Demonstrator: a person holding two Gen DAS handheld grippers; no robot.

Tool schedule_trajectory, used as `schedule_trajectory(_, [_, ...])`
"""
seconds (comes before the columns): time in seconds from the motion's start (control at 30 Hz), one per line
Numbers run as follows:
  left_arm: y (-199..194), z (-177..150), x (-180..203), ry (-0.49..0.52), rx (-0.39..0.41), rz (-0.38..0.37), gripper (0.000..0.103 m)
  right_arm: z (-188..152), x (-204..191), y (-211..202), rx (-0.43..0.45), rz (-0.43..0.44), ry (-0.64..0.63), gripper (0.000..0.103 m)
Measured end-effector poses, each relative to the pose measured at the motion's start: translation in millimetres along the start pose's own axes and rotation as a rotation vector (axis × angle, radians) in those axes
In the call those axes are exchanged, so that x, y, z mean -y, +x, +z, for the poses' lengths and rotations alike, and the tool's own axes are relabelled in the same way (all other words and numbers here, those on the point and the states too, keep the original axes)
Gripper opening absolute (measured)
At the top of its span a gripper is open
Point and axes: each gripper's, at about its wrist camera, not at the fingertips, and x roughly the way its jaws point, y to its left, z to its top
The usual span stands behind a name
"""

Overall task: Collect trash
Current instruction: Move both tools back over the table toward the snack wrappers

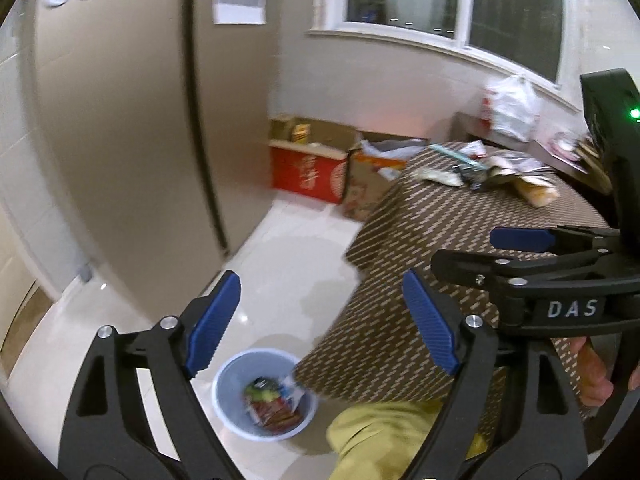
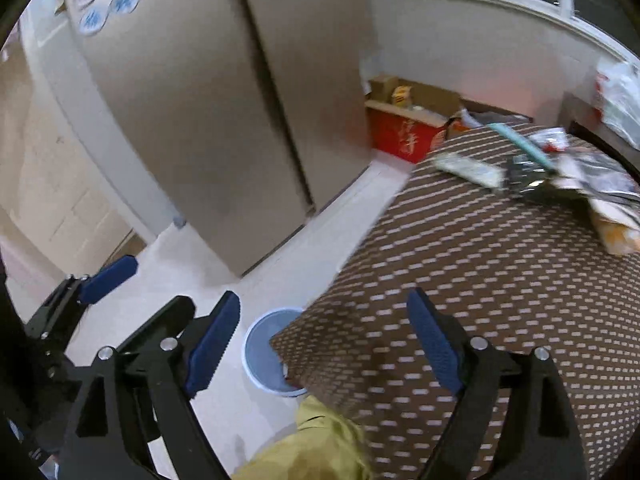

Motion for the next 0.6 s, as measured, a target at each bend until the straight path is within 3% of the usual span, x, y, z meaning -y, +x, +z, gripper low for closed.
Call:
schedule_trajectory(0.33, [70,49,68,0.101,-0.025,-0.137,0.087,22,103,-13,0.021,-0.11,0.181,0.086])
schedule_trajectory(0.6, [150,81,105,0.12,-0.082,-0.219,0.087,23,150,-17,0.009,-0.182,0.238,0.086])
